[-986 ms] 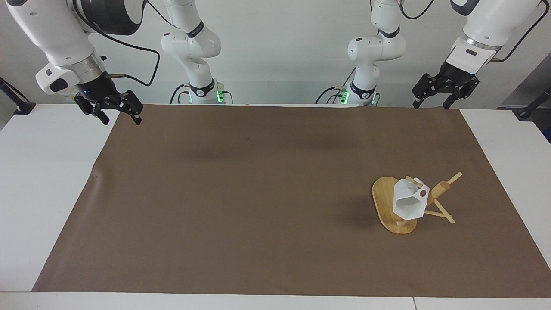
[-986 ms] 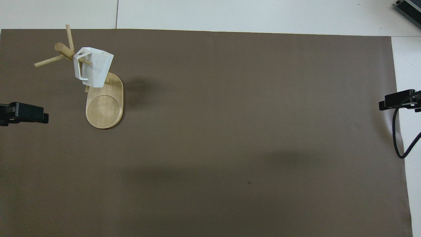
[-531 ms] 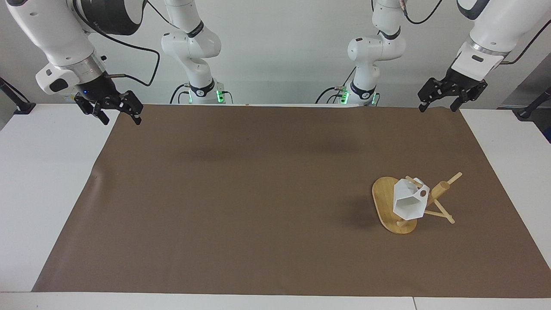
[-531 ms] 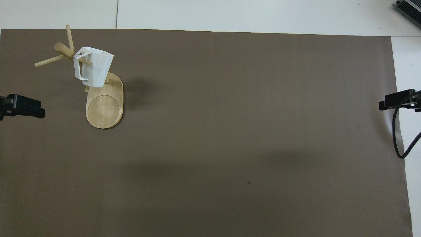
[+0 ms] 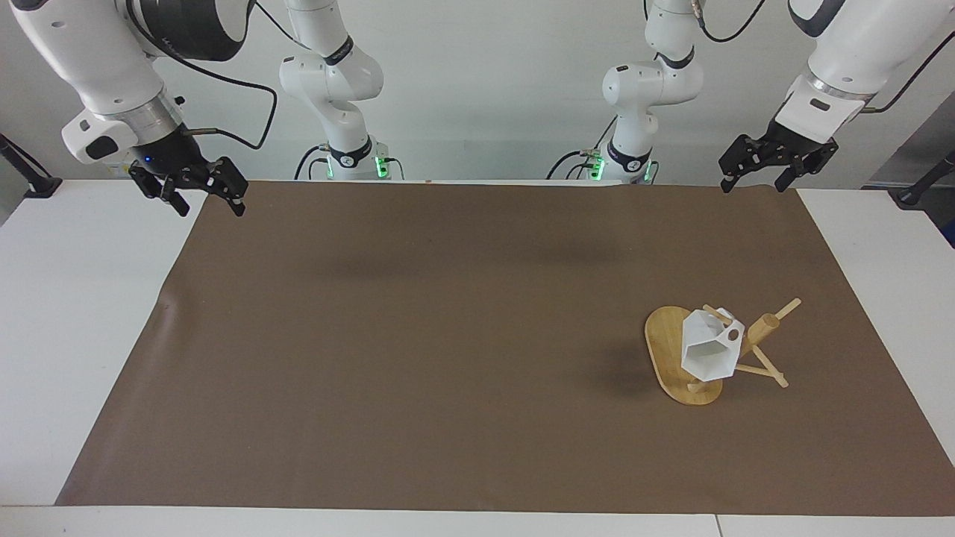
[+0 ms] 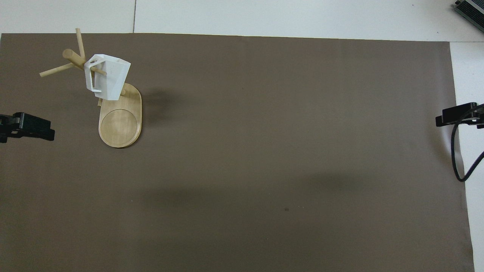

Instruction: Hang cup on rack

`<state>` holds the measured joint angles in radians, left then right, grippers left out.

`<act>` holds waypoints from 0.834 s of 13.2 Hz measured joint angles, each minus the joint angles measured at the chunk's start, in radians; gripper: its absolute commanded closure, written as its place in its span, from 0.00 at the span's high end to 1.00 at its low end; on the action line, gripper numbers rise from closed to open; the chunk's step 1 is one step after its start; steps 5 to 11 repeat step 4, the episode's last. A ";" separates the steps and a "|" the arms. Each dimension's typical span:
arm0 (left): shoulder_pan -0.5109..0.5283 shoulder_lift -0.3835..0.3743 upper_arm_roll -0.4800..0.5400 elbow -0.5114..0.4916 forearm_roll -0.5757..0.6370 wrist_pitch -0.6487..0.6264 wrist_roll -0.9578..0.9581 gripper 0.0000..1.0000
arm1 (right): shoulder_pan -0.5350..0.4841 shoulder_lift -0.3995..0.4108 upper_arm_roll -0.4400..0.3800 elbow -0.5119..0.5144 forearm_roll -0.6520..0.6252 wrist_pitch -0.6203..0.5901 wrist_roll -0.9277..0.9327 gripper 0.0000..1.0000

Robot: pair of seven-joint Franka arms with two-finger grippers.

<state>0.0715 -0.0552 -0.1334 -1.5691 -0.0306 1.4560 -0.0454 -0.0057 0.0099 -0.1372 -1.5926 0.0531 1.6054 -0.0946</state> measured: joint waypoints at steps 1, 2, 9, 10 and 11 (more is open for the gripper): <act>0.000 0.000 0.000 -0.002 0.000 0.000 0.000 1.00 | 0.000 0.000 0.000 0.000 0.000 0.000 0.000 1.00; 0.000 0.000 0.000 -0.004 0.000 0.000 0.000 1.00 | 0.000 0.000 0.000 0.000 0.000 0.000 0.000 1.00; 0.000 -0.001 0.000 -0.006 0.000 0.000 0.000 1.00 | 0.000 0.000 0.000 0.000 0.000 0.000 0.000 1.00; 0.000 -0.001 0.000 -0.006 0.000 0.000 0.000 1.00 | 0.000 0.000 0.000 0.000 0.000 0.000 0.000 1.00; 0.000 -0.001 0.000 -0.006 0.000 0.000 0.000 1.00 | 0.000 0.000 0.000 0.000 0.000 0.000 0.000 1.00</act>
